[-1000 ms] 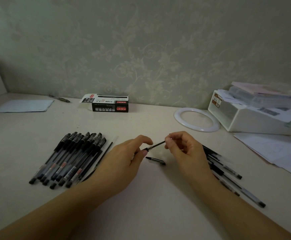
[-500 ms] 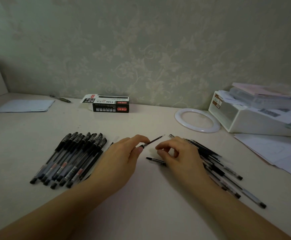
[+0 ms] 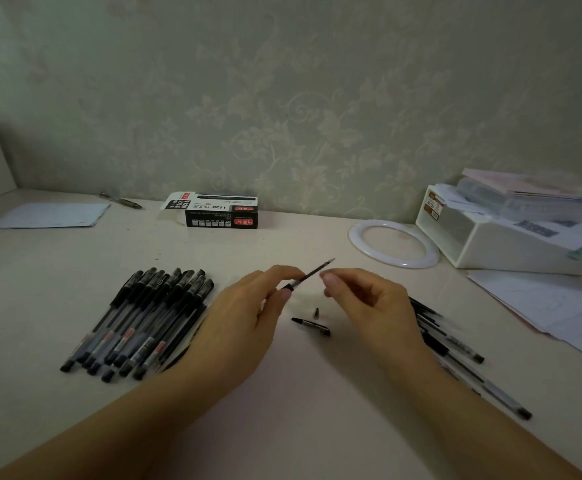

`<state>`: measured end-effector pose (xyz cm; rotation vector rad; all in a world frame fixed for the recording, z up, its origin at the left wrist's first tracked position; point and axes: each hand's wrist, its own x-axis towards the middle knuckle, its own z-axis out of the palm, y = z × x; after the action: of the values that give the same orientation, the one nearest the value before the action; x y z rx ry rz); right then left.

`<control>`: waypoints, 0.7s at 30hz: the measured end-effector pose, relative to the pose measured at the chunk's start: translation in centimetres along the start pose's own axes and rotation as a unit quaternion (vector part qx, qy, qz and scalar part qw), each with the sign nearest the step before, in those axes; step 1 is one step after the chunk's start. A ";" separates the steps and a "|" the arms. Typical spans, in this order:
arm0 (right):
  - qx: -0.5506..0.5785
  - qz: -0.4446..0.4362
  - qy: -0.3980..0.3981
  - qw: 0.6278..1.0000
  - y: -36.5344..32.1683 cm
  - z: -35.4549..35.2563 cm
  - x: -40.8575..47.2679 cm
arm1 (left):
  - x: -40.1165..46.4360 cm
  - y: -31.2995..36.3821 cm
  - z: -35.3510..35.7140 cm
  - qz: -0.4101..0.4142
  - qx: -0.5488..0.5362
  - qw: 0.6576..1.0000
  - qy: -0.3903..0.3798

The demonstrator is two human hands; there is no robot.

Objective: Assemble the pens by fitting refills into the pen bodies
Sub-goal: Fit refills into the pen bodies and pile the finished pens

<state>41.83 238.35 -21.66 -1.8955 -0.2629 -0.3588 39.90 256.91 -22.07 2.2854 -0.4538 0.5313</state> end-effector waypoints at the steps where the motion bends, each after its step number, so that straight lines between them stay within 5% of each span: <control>1: 0.052 0.024 -0.024 0.998 -0.4 0.1 -0.2 | -0.1 0.2 0.0 0.012 -0.003 1.000 -0.002; 12: 0.231 0.147 -0.013 0.962 -0.2 0.4 -0.4 | 0.0 0.4 0.0 0.057 0.012 0.998 -0.031; 16: 0.293 0.133 0.099 0.942 -0.3 -0.6 0.7 | 0.1 -0.1 0.0 0.043 0.025 0.999 -0.019; 21: -0.054 -0.037 0.173 0.983 0.2 -3.6 1.6 | 0.3 -0.7 -0.9 -0.021 0.103 0.994 0.008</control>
<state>42.95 234.90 -20.12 -1.8941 -0.0805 -0.7555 40.27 257.95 -21.77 2.4799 -0.3569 0.5986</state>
